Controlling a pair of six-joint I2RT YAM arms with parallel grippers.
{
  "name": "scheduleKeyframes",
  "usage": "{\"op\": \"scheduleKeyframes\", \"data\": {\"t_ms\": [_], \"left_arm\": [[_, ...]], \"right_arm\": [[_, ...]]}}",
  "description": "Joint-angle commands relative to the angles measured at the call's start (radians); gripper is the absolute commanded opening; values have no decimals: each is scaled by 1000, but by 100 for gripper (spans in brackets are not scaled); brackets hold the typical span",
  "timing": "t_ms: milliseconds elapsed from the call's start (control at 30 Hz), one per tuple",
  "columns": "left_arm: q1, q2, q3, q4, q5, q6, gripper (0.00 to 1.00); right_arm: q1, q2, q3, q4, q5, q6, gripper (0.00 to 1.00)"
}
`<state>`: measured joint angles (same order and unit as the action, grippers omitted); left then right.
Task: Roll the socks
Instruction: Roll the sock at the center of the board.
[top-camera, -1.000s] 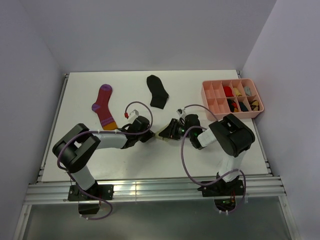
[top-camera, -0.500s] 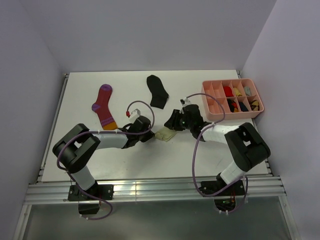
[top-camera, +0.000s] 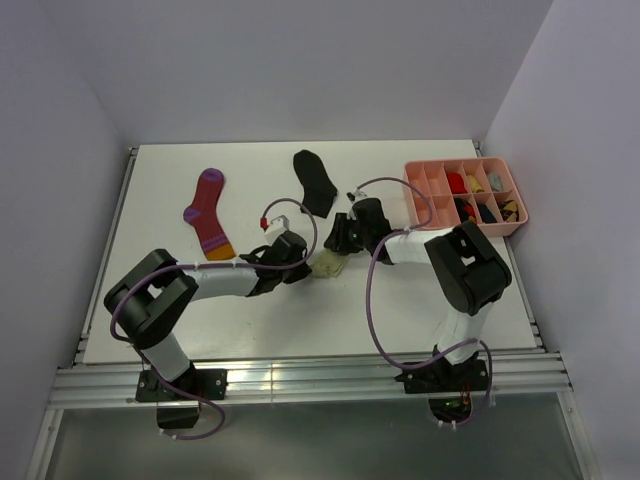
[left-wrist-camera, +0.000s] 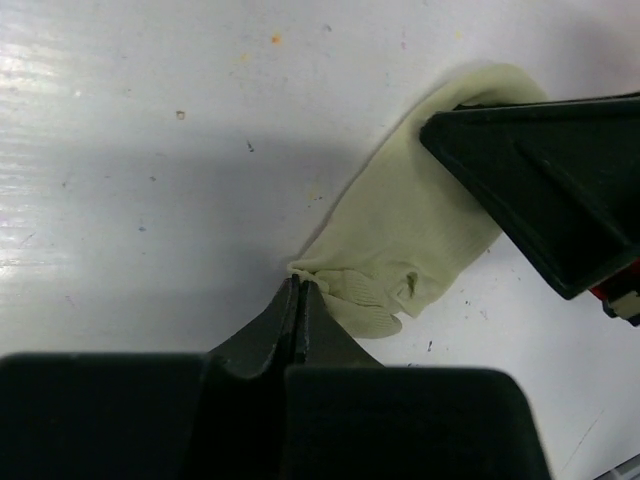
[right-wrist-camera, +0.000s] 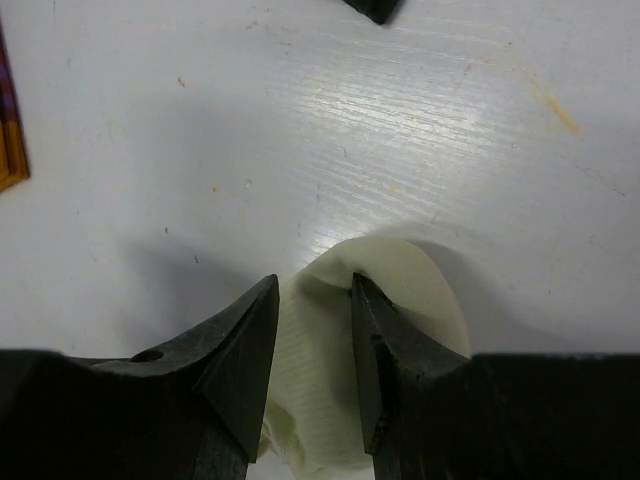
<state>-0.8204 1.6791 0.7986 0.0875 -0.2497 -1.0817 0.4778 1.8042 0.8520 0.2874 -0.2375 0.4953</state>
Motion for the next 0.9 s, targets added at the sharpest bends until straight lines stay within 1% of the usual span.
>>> {"op": "scheduleKeyframes", "data": {"t_ms": [0, 100, 167, 233, 400, 467, 600, 633, 733, 867], "left_arm": [[-17, 2, 57, -52, -25, 68, 0], [-22, 28, 80, -72, -29, 63, 0], [-22, 43, 93, -84, -31, 54, 0], [-22, 54, 109, -135, -36, 45, 1], [-22, 70, 139, -170, -48, 34, 0], [-22, 73, 143, -176, -49, 34, 0], [-23, 74, 157, -186, -49, 32, 0], [-23, 73, 156, -184, -49, 32, 0], [-22, 71, 157, -189, -51, 31, 0], [-23, 73, 162, -196, -51, 28, 0]], "right_arm": [[-2, 14, 33, -27, 15, -70, 43], [2, 12, 47, -51, 15, -90, 43], [5, -9, 35, -36, 9, -104, 43], [18, -72, -5, -10, 6, -121, 43], [59, -262, -114, 53, 23, -146, 43], [91, -287, -134, 59, 30, -175, 43], [148, -290, -191, 99, 40, -198, 41], [156, -276, -197, 117, 37, -195, 40], [188, -238, -202, 140, 43, -184, 31], [214, -195, -191, 156, 50, -170, 27]]}}
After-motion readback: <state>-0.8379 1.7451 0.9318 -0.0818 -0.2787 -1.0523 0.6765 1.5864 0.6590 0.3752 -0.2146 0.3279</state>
